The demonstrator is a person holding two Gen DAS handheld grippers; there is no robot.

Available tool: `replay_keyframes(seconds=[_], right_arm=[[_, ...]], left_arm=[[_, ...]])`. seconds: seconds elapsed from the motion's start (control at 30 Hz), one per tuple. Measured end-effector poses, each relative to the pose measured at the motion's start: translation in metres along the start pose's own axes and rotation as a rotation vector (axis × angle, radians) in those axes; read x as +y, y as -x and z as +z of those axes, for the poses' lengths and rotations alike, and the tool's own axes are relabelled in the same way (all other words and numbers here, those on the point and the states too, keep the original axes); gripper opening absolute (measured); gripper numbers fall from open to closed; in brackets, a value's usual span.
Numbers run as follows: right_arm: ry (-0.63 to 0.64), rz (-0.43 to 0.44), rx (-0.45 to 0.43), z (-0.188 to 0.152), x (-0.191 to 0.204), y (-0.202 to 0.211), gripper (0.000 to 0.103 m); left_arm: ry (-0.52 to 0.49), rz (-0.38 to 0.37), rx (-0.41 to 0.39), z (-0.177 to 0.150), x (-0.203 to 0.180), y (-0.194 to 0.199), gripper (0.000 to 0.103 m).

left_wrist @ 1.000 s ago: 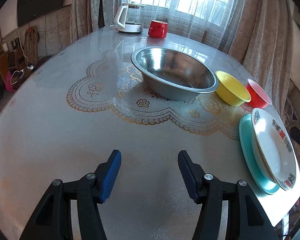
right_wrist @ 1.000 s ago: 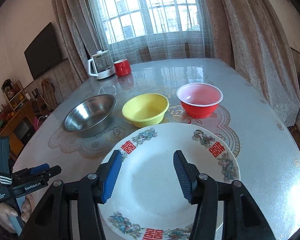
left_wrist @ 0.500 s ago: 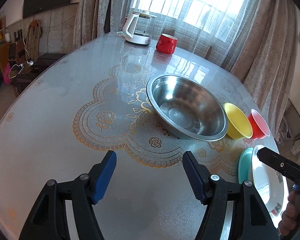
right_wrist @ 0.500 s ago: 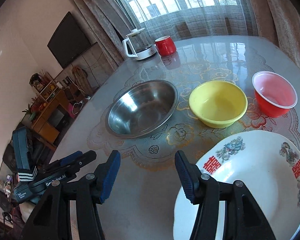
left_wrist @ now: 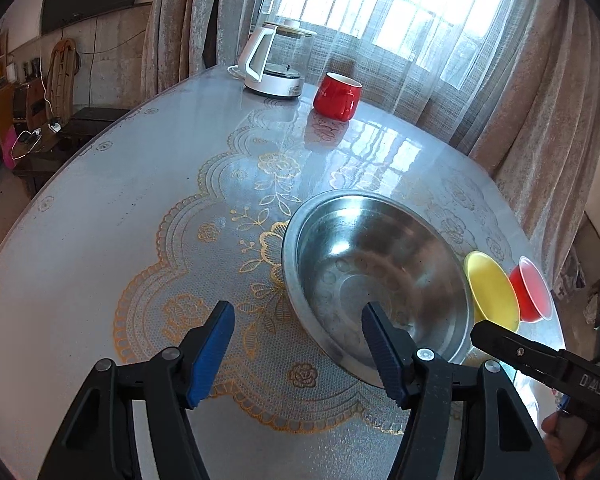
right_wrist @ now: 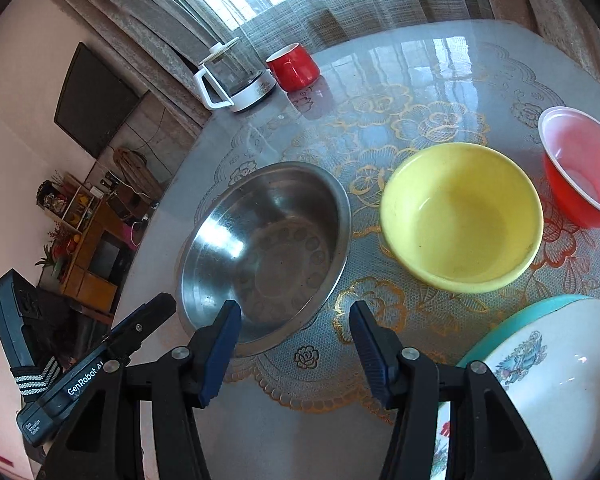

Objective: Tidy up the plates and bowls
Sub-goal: 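Grasp the steel basin rim with the right gripper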

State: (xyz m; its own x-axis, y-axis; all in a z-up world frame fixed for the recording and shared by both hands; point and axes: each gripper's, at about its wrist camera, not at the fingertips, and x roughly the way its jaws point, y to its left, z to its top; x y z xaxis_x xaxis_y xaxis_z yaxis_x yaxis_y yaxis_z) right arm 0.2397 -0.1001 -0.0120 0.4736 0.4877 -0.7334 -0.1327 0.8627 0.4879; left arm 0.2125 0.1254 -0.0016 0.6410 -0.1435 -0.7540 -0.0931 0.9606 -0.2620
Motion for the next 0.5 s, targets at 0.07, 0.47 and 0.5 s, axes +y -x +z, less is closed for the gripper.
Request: replay_keyframes(seconds=[0.07, 0.47, 0.5], right_arm=[[-0.009, -0.007, 0.014, 0.003, -0.002, -0.007, 0.057], [0.177, -0.104, 0.020, -0.008, 0.021, -0.025, 0.032], [0.187, -0.101, 0.014, -0.011, 0.022, -0.022, 0.032]], left_arm=[[0.004, 0.013, 0.014, 0.003, 0.000, -0.009, 0.060], [-0.066, -0.002, 0.013, -0.016, -0.010, -0.010, 0.028], [-0.060, -0.007, 0.013, -0.017, -0.008, -0.007, 0.028]])
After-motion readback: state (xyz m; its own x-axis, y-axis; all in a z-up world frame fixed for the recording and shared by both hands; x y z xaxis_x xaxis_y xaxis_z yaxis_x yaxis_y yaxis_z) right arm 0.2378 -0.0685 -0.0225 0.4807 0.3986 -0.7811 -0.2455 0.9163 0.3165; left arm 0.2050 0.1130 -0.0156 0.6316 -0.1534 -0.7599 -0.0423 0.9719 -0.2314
